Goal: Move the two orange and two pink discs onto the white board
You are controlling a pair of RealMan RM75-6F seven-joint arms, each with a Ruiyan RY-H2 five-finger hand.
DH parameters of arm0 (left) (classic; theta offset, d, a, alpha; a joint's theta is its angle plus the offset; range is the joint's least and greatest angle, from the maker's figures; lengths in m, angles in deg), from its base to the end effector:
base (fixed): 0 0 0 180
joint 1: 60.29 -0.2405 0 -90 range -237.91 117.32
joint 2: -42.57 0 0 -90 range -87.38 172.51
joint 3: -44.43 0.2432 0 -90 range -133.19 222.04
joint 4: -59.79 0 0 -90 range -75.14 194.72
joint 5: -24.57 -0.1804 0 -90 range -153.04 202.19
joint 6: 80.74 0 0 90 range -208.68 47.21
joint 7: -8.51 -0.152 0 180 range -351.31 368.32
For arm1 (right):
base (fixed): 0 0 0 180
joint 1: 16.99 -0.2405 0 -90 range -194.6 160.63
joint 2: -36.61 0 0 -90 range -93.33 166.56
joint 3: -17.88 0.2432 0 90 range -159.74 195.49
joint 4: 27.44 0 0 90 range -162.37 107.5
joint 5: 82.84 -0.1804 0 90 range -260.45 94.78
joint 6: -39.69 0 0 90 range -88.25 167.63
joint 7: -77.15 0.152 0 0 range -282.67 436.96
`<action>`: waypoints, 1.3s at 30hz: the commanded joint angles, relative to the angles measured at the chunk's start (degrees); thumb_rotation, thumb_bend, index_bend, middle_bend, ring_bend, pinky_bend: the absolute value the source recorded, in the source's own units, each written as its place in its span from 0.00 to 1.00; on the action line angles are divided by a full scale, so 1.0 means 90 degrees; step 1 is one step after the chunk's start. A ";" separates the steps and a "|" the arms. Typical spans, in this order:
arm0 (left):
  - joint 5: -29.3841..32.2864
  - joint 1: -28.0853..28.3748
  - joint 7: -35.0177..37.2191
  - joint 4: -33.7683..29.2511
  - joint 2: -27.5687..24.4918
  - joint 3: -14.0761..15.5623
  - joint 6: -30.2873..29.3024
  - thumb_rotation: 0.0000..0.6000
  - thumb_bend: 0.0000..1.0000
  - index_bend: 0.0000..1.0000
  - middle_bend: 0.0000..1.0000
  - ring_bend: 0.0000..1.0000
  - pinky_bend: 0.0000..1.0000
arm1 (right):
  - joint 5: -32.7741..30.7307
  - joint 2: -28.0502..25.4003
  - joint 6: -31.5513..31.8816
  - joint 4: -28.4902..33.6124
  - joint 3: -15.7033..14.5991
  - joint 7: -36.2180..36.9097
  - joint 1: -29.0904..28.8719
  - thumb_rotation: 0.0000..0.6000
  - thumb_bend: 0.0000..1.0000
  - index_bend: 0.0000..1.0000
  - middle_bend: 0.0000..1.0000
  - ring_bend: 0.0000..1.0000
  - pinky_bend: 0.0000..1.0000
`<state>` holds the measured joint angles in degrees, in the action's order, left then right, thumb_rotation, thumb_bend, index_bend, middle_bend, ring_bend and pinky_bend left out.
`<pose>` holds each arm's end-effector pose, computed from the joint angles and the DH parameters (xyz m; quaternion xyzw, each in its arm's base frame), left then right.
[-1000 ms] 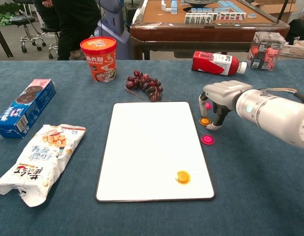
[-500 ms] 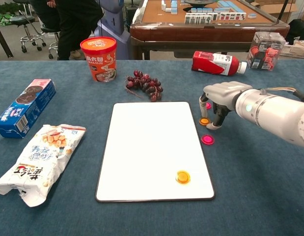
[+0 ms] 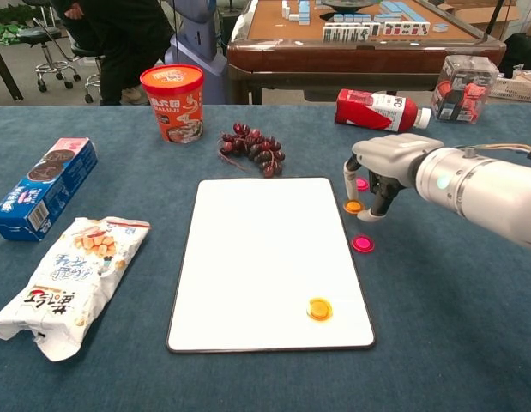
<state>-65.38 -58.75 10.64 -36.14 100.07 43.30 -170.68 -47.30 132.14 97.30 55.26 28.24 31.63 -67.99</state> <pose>-0.2801 0.1631 0.2123 -0.5965 -0.3690 -0.3967 0.5922 -0.1327 -0.3509 -0.0241 0.7527 -0.3781 0.2360 0.4845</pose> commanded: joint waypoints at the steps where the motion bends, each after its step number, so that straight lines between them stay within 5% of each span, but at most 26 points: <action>1: 0.0002 0.0005 -0.0018 0.0000 0.0010 0.0004 0.0012 1.00 0.07 0.42 0.47 0.38 0.56 | 0.0137 -0.0166 0.0134 0.0318 -0.0049 -0.0007 0.0032 1.00 0.29 0.50 1.00 1.00 1.00; 23: 0.0020 -0.0010 -0.0009 0.0002 0.0001 -0.0015 -0.0034 1.00 0.07 0.42 0.47 0.38 0.56 | 0.1339 -0.0299 0.0096 0.1912 -0.0914 0.0055 0.0151 1.00 0.28 0.50 1.00 1.00 1.00; 39: 0.0025 -0.0015 -0.0007 -0.0005 -0.0004 -0.0020 -0.0047 1.00 0.07 0.42 0.47 0.38 0.56 | 0.1800 -0.0243 0.0035 0.2219 -0.1189 0.0105 0.0180 1.00 0.28 0.50 1.00 1.00 1.00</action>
<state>-65.15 -58.89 10.58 -36.18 100.03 43.12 -171.11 -31.20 129.89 97.67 75.19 17.58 32.53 -66.37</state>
